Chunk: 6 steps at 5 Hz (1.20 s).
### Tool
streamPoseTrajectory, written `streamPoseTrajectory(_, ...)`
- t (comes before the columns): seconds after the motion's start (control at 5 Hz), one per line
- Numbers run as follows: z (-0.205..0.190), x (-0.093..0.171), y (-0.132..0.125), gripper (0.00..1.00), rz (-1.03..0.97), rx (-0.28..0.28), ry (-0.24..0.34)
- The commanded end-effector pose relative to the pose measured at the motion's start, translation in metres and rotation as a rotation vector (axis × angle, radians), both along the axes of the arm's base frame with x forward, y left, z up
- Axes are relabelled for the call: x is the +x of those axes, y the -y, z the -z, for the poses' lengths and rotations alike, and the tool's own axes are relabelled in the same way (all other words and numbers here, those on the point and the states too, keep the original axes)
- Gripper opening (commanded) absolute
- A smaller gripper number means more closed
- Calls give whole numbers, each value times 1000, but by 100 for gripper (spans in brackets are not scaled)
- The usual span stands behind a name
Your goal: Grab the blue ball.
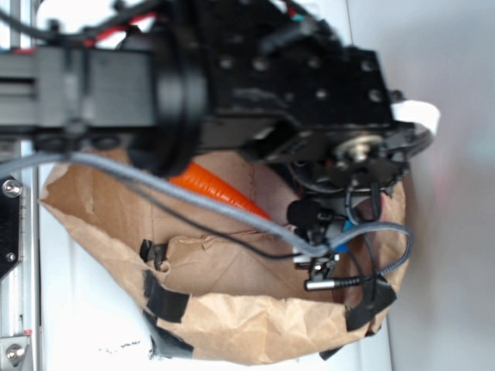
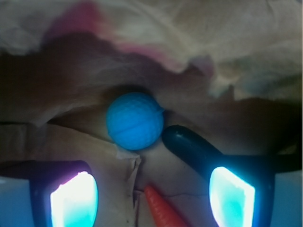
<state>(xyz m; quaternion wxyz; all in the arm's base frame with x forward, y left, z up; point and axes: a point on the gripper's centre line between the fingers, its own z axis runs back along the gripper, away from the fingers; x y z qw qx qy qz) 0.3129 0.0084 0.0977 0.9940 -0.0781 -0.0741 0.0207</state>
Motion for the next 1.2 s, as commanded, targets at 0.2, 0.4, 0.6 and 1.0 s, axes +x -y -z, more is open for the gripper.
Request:
streamPoseTrajectory(0.2, -9, 17, 9, 100, 9, 21, 182)
streamPoseTrajectory(0.4, 4, 21, 16, 100, 31, 38, 177)
streamPoseTrajectory(0.6, 15, 24, 25, 100, 48, 54, 155)
streamPoseTrajectory(1.0, 34, 26, 45, 100, 118, 30, 127)
